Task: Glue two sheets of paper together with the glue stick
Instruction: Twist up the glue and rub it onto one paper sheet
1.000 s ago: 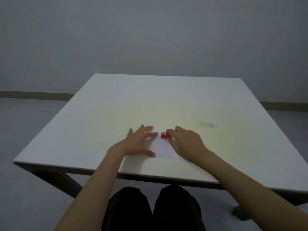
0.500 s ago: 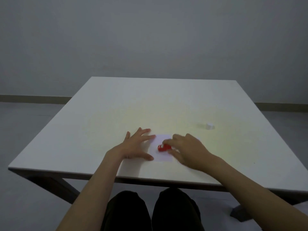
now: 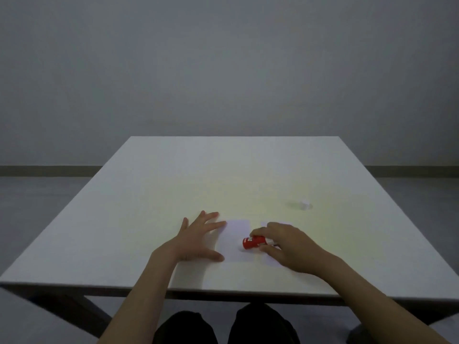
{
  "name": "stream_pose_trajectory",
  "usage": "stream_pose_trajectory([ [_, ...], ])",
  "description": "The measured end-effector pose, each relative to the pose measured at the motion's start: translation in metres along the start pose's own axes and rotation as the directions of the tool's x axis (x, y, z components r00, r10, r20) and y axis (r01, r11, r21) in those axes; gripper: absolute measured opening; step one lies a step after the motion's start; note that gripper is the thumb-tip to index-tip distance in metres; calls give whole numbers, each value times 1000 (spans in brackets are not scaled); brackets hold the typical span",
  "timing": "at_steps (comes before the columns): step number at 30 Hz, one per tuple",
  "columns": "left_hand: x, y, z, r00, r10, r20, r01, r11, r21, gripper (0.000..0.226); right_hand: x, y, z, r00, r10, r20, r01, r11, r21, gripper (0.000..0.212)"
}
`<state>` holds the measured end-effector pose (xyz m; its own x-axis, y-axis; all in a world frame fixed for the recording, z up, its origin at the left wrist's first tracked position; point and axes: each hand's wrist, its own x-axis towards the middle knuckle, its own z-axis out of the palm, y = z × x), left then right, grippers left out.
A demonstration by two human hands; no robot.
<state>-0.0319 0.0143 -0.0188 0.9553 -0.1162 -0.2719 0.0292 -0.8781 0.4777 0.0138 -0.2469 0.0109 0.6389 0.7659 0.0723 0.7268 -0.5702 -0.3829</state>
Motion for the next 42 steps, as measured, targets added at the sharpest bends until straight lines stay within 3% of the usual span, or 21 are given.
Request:
stream_pose_trajectory([
  [2,-1,2,-1,1000,-3,3,3,1000,3,90,0,7,-6,999,53,-7,-53,998,24,31],
  [6,-3,6,-3,1000,-4,4,4,1000,-2,90,-3,19,-19,958,244,-151,-251,968,-26,30],
  [11,-5,4,0,999,4,-32,-6,998,-55,87,-24,2,-17,913,318,-257,-205,899,387,29],
  [13,-6,2,-1,999,5,-42,-10,993,-119,86,-35,-9,-10,898,368,-240,-179,805,566,23],
  [15,-7,2,-2,999,5,-51,-15,981,-192,83,-48,-18,2,890,422,-175,-156,641,751,20],
  [18,-12,4,-3,995,-9,-102,-22,954,-298,69,-63,-24,17,858,507,-77,-171,424,889,20],
  [21,-17,17,0,966,-61,-251,-39,926,-375,50,-69,-18,16,773,627,-97,-167,349,922,21],
  [24,-27,42,11,859,-110,-501,-142,887,-439,41,-72,-8,7,700,710,-75,-96,198,975,22],
  [26,-39,59,23,740,-183,-648,-220,844,-490,33,-73,-7,1,717,697,0,-36,37,999,20],
  [28,-49,76,36,678,-302,-670,-244,767,-593,25,-71,-13,-1,765,640,73,-4,-110,994,26],
  [31,-57,103,51,772,-367,-519,-220,612,-760,18,-65,-32,6,831,545,113,-1,-200,980,33],
  [34,-58,122,59,829,-346,-439,-198,553,-809,19,-59,-54,21,890,427,158,-42,-268,963,35],
  [38,-65,126,55,845,-304,-441,-211,567,-796,16,-57,-76,33,920,347,184,-109,-224,968,35],
  [40,-69,121,53,839,-297,-456,-219,582,-783,20,-58,-80,32,903,394,172,-157,-70,985,31],
  [42,-73,117,54,828,-332,-451,-223,544,-809,14,-58,-80,30,886,446,126,-223,170,960,24],
])
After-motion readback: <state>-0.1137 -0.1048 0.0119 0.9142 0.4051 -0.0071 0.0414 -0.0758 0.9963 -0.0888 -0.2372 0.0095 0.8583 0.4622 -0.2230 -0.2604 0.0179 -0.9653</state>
